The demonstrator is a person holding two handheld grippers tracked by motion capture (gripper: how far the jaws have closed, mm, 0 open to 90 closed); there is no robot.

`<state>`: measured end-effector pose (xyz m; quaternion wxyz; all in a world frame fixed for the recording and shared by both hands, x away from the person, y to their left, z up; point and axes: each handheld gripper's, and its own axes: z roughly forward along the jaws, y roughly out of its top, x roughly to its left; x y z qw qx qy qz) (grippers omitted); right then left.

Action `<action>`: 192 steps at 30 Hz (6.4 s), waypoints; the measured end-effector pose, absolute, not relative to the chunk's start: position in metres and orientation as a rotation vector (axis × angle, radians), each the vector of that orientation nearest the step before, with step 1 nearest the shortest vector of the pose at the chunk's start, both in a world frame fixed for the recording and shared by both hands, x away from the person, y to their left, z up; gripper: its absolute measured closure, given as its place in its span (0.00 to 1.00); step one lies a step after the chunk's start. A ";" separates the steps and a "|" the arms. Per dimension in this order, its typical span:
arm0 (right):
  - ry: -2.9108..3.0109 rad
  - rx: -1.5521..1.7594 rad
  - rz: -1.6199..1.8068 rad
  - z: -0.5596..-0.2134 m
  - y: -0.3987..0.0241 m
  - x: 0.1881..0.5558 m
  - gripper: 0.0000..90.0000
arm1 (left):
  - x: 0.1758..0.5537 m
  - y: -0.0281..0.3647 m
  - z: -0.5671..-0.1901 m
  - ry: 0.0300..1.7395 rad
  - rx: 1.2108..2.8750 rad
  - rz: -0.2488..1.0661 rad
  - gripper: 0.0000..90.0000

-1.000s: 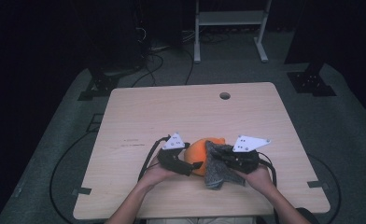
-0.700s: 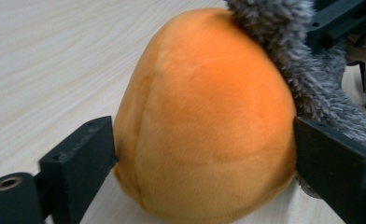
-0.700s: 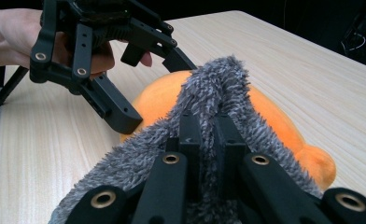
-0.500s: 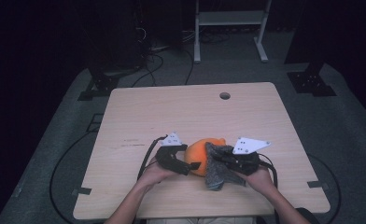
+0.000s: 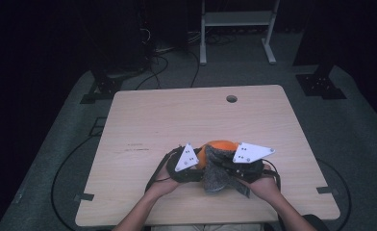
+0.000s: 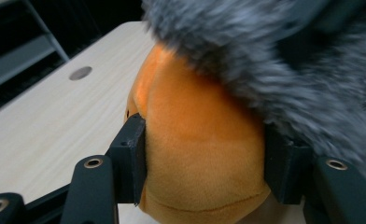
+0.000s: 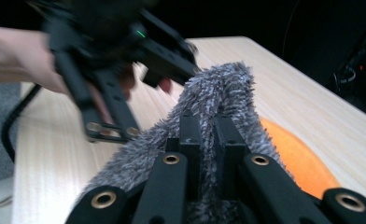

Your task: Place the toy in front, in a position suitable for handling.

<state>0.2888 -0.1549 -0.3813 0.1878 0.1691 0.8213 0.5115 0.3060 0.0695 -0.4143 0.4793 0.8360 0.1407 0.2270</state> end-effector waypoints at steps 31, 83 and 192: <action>2.447 0.537 1.385 -0.389 -0.169 0.307 0.93 | 0.311 0.072 -0.425 0.290 2.113 0.413 0.38; 2.487 0.697 1.404 -0.405 -0.217 0.316 0.92 | 0.315 0.094 -0.433 0.307 2.096 0.269 0.37; 2.468 0.660 1.405 -0.390 -0.186 0.317 0.92 | 0.313 0.082 -0.428 0.366 2.058 0.275 0.41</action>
